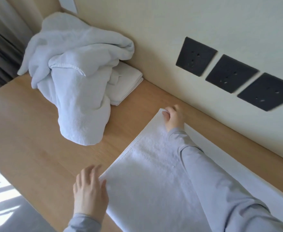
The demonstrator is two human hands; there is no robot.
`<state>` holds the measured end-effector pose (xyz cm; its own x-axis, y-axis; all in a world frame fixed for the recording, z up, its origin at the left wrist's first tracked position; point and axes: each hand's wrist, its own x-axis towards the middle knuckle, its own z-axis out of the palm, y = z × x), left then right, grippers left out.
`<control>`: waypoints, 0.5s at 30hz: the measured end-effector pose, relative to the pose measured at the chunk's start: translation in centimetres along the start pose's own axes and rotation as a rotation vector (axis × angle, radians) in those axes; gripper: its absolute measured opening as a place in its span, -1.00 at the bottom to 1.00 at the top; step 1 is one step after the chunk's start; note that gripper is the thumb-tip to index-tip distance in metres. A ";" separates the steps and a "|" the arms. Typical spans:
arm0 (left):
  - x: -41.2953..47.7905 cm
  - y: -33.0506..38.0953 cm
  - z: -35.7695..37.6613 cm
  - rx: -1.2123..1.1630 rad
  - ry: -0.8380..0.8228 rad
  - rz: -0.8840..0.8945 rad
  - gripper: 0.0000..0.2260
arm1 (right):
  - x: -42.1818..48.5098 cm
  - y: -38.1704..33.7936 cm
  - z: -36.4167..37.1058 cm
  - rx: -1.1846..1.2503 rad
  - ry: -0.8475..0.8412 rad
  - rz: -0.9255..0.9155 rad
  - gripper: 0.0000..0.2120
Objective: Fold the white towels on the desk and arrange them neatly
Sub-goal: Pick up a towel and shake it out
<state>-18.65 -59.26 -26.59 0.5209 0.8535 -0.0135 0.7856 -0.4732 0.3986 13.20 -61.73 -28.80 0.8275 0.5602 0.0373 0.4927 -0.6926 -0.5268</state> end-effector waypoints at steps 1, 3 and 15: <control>0.5 1.1 0.2 0.024 0.002 0.098 -0.58 | 0.3 -0.3 0.2 -0.011 -0.002 -0.014 -0.83; 1.1 3.4 0.9 0.072 -0.098 0.368 -0.48 | 0.7 -1.3 0.2 -0.053 -0.035 -0.063 -0.80; 1.8 2.4 3.9 0.133 -0.286 0.373 -0.34 | -11.0 -0.2 -0.2 -0.323 -0.353 -0.770 -0.50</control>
<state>-14.54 -59.68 -29.24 0.8310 0.5355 -0.1506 0.5543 -0.7747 0.3042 4.05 -67.81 -28.90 0.1329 0.9911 -0.0099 0.9712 -0.1322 -0.1983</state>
